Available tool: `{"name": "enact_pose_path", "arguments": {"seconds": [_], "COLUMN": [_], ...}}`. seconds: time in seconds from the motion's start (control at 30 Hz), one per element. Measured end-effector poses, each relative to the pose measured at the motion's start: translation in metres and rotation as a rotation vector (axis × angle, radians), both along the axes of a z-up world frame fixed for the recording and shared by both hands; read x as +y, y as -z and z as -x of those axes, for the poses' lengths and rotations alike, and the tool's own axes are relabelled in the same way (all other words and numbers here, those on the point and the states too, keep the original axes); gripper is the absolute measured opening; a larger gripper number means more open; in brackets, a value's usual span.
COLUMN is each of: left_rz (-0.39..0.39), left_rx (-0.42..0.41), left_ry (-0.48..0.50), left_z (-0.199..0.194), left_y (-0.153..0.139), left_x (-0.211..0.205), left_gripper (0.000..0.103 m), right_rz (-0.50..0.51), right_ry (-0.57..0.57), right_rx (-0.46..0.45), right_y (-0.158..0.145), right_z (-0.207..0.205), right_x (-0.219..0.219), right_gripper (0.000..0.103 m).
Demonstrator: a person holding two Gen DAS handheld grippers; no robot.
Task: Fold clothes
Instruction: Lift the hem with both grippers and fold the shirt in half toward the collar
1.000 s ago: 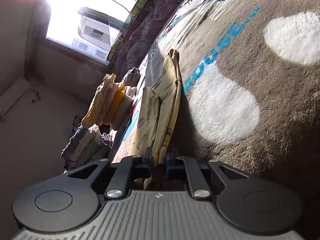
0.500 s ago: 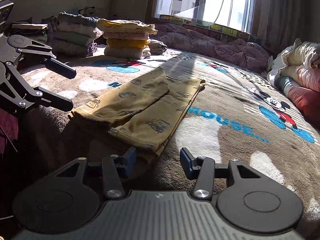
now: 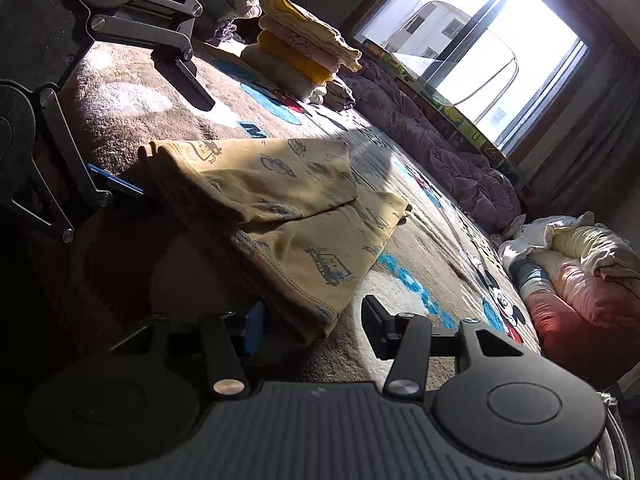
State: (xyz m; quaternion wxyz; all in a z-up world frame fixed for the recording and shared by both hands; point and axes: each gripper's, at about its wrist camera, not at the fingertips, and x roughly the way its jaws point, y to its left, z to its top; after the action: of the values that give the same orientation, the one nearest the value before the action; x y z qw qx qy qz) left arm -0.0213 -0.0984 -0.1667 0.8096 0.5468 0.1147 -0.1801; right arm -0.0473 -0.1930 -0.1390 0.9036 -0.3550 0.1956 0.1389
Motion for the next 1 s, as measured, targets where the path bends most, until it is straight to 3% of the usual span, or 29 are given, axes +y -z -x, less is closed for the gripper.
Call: {"name": "enact_pose_path", "arguments": {"seconds": [0.13,0.23,0.43,0.53,0.57,0.6,0.63,0.67,1.0], "left_rz": [-0.040,-0.017,-0.015,-0.008,0.007,0.023,0.044,0.065,0.192], "left_rx": [-0.032,-0.030,-0.052,-0.066,-0.062,-0.064,-0.076,-0.085,-0.089], "left_ry": [0.003,-0.018,-0.024,-0.030,-0.033,-0.036,-0.041,-0.047,-0.120], "left_z": [0.004,0.000,-0.005,-0.001,-0.001,0.000,0.000,0.000,-0.049], "left_y": [-0.001,-0.001,-0.001,-0.003,-0.006,-0.010,-0.016,-0.023,-0.074], "left_x": [0.004,0.004,-0.004,-0.001,0.000,0.000,0.000,0.000,-0.017], "left_gripper": [0.066,0.063,0.049,0.039,0.026,0.018,0.017,0.015,0.013], "right_rz": [0.054,0.071,0.129,0.118,0.105,0.091,0.077,0.054,-0.150], "right_ry": [-0.010,-0.008,-0.050,-0.058,-0.065,-0.072,-0.078,-0.076,-0.019], "right_rx": [0.003,0.022,-0.080,-0.074,-0.064,-0.054,-0.043,-0.042,-0.106], "right_y": [0.001,0.002,0.011,0.010,0.009,0.007,0.005,0.001,-0.054], "right_z": [0.006,0.010,-0.006,-0.004,-0.005,-0.006,-0.007,-0.008,-0.041], "right_x": [0.004,0.003,0.013,0.009,0.008,0.008,0.007,0.005,-0.020], "right_gripper": [0.053,0.053,0.053,0.043,0.040,0.030,0.019,0.015,0.014]}}
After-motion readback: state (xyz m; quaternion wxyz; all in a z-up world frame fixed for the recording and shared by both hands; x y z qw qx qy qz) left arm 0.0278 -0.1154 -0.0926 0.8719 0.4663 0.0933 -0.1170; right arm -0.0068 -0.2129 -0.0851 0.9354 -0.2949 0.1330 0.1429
